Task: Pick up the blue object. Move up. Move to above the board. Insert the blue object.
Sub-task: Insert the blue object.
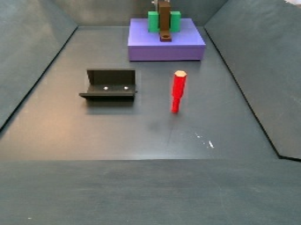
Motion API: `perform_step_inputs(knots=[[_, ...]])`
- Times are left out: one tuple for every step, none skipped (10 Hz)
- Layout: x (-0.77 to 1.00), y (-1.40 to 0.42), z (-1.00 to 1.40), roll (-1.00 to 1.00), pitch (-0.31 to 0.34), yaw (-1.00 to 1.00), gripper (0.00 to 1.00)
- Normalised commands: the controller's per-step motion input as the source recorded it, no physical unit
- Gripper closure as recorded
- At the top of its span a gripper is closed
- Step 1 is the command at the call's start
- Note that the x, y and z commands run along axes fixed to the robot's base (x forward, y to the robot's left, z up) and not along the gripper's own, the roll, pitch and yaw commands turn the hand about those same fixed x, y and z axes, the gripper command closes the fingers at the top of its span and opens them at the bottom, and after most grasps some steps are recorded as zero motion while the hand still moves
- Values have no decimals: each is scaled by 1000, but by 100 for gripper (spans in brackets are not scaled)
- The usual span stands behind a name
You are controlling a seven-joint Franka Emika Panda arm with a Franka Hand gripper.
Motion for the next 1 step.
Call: perform_step_inputs(knots=[[0, 0, 0, 0, 0, 0, 100]])
